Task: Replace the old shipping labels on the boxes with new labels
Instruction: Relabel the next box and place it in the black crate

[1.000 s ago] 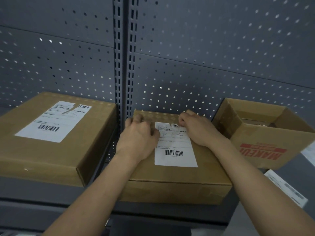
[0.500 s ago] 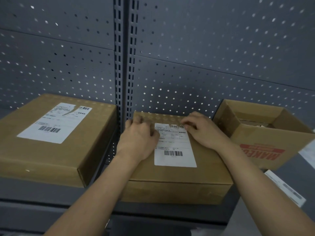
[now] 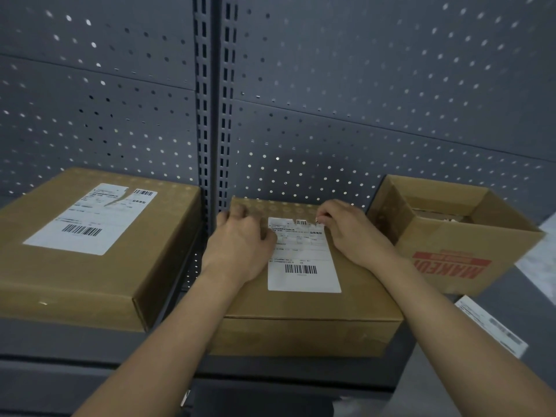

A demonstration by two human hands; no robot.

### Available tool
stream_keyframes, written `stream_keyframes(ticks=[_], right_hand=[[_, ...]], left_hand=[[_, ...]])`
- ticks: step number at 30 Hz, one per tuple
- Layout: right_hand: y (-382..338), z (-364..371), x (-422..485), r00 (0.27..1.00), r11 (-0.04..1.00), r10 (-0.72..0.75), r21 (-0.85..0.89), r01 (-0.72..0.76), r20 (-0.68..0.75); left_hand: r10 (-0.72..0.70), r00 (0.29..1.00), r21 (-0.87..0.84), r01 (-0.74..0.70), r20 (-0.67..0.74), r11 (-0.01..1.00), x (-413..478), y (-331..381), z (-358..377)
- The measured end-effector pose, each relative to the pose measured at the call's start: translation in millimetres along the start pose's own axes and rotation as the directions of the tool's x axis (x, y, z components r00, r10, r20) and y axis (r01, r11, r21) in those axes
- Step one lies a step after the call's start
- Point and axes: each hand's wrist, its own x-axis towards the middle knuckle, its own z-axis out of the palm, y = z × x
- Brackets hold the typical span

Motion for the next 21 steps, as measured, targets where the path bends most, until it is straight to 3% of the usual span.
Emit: stream_keyframes(ticks=[3,9,21], right_hand=[[0,-1,-2,0.999,0.999,0.002,0.043,0.000,-0.044],[-4,-8,-9,0.995,0.997,0.073,0.036,-0.075,0.065],[-19,-7,-25,0.993,0.995,0.083,0.057,-0.079,-0.083]], left_hand=[[0.001,1.000,0.002,-0.001,-0.002,1.000,0,0,0],[0.001,1.000,0.004,-0.001,-0.004,1.000,1,-1,0],[0.005,1.000,0.028,-0.005,-0.001,1.000,2,-1,1]])
